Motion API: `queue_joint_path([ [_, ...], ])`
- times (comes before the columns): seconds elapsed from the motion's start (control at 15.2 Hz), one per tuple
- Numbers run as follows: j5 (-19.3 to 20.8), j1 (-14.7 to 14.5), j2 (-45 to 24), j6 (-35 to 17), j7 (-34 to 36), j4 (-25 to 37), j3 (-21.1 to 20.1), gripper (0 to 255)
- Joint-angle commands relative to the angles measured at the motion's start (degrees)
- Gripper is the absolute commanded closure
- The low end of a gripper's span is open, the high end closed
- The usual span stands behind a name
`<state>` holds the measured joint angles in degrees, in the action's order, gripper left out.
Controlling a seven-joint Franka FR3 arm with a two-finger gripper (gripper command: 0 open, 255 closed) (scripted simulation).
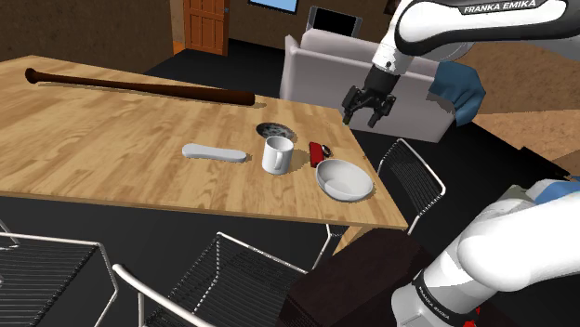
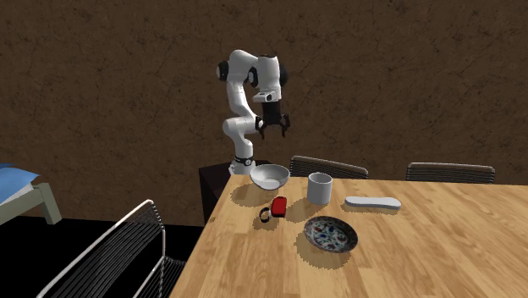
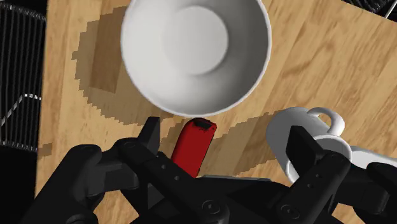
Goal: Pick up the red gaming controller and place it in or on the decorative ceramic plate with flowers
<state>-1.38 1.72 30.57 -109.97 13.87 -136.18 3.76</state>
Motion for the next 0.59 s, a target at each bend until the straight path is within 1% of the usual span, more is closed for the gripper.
queue_joint_path([
  [0.0,0.2,0.5,-4.2,-3.6,1.1,1.3,0.1,0],
  [0.53,0.8,2.3,-20.3,-15.1,5.7,7.7,0.7,0],
])
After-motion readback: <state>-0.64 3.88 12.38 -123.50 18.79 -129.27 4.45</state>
